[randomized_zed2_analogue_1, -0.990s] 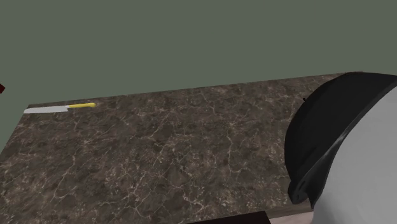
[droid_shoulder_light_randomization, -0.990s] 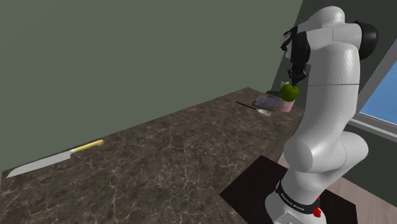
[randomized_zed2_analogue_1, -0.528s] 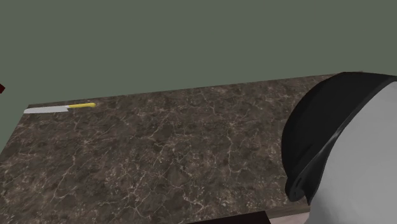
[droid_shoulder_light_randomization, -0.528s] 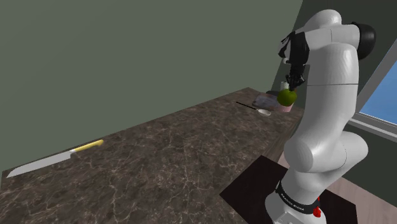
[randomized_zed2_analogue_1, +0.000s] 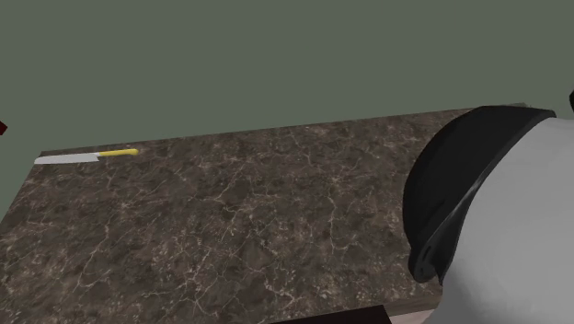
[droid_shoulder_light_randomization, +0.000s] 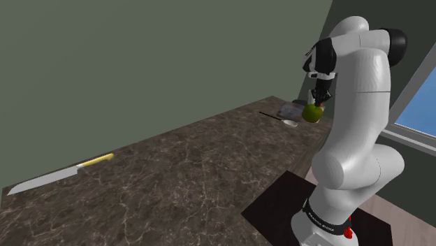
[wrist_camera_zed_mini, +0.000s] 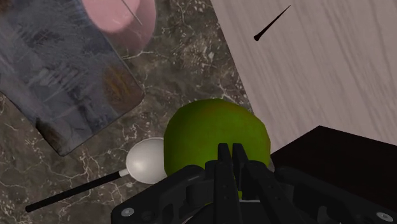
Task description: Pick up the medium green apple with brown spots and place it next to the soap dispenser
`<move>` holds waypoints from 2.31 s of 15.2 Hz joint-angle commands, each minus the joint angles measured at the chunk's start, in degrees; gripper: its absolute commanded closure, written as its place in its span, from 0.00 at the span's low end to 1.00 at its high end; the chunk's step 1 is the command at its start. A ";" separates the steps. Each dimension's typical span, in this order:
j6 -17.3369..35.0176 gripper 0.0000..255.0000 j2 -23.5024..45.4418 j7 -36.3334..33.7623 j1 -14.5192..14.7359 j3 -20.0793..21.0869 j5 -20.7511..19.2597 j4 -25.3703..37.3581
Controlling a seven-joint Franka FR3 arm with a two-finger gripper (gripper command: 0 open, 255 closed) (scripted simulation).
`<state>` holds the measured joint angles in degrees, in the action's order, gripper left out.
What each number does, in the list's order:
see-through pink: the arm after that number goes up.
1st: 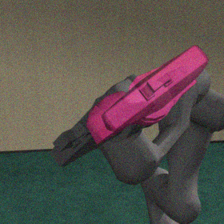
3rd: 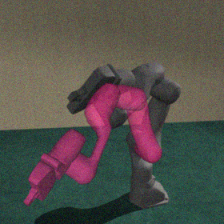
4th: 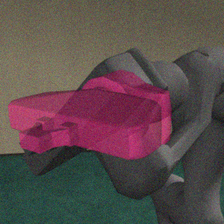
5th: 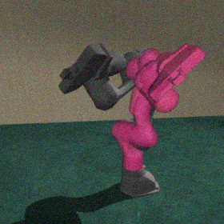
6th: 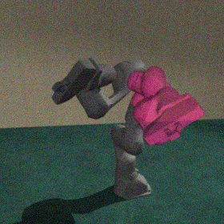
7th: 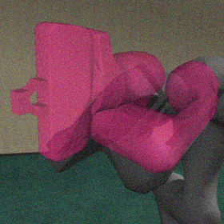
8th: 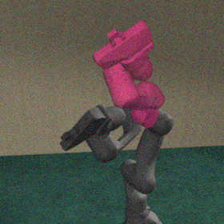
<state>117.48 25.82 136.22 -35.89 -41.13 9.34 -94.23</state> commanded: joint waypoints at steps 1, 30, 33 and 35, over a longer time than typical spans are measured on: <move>1.41 1.00 0.36 0.02 0.04 0.20 0.28 -1.10; 8.92 0.00 4.25 0.76 -0.87 2.11 2.99 -5.33; 4.87 0.00 1.43 -0.43 0.55 0.83 1.05 -3.77; 4.87 0.00 1.42 -0.43 0.55 0.83 1.04 -3.78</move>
<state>122.67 27.41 135.87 -35.43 -40.22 10.52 -98.13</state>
